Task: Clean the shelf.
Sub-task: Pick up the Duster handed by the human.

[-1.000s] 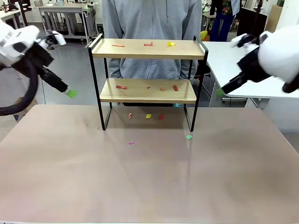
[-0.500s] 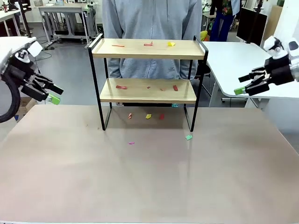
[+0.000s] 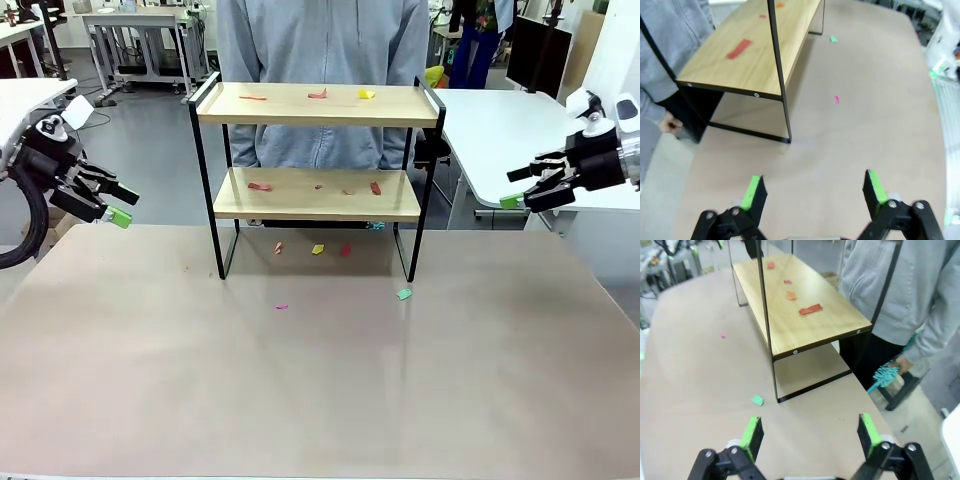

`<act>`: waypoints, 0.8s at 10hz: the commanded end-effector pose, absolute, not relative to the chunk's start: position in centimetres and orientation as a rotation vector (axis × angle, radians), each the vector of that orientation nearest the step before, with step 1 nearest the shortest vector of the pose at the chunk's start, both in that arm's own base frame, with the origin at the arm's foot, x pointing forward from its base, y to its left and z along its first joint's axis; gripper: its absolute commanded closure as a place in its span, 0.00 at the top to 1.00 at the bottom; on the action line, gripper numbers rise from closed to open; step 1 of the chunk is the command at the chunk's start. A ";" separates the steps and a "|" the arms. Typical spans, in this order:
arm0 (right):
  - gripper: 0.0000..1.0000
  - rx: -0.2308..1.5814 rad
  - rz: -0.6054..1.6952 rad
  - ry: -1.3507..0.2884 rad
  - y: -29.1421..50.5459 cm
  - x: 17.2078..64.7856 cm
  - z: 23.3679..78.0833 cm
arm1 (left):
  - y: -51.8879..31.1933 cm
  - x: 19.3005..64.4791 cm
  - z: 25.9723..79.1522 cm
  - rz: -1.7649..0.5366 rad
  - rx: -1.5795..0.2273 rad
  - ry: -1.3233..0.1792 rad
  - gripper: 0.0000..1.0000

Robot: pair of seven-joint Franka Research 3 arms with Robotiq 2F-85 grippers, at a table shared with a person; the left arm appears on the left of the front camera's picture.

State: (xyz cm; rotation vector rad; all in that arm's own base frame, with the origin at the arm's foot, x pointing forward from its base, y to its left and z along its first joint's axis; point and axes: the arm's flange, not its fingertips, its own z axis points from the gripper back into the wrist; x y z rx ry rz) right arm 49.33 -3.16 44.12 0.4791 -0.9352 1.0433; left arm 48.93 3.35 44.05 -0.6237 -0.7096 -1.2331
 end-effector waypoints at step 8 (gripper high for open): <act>1.00 0.860 0.960 -1.130 -12.6 58.7 39.1 | 12.2 55.9 39.9 -1.159 -1.003 -1.164 1.00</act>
